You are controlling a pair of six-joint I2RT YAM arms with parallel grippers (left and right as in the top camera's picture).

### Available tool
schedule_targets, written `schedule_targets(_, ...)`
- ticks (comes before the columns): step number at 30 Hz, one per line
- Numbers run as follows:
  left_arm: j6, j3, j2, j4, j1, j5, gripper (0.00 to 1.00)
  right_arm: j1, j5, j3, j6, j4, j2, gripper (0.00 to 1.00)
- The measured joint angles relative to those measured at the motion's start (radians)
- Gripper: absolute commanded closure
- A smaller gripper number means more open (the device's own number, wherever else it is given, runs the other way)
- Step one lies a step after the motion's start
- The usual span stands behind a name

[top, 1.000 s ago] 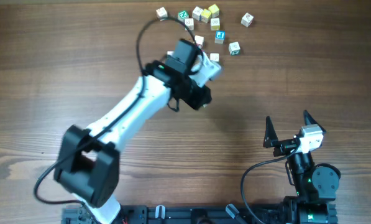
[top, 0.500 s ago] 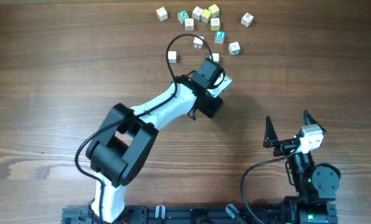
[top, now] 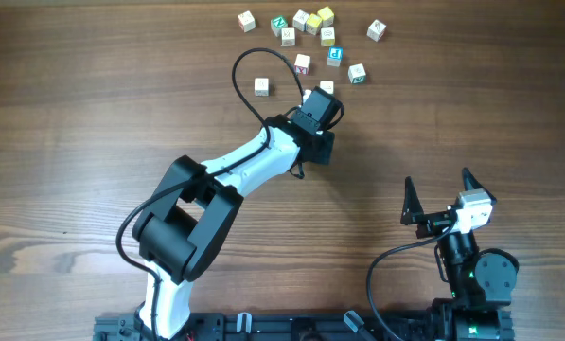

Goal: Form a tower
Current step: 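Carry the block right and lower it onto a red-edged block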

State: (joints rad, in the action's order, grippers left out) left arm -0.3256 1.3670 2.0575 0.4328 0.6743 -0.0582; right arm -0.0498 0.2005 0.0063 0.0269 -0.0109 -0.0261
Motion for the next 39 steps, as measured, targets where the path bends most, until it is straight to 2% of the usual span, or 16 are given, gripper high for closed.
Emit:
schedule_targets(9,-0.144,0.000,0.000,0.001,0.012,-0.025,0.69,0.000,0.000,0.000,0.000,0.000,0.000,0.00)
schedule_targets(14,-0.164,0.000,0.000,0.004,0.014,-0.027,0.58,0.000,0.000,0.000,0.000,0.000,0.000,0.00)
schedule_targets(16,-0.170,0.000,0.000,0.004,0.014,-0.027,0.51,0.000,0.000,0.000,0.000,0.000,0.000,0.00)
schedule_targets(18,-0.176,0.000,0.000,0.003,0.014,-0.027,0.50,0.000,0.000,0.000,0.000,0.000,0.000,0.00)
schedule_targets(28,-0.179,0.000,0.000,0.004,0.014,-0.027,0.61,0.000,0.000,0.000,0.000,0.000,0.000,0.00)
schedule_targets(39,-0.238,0.000,0.000,0.023,0.014,-0.040,0.61,0.000,0.000,0.000,0.000,0.000,0.000,0.00)
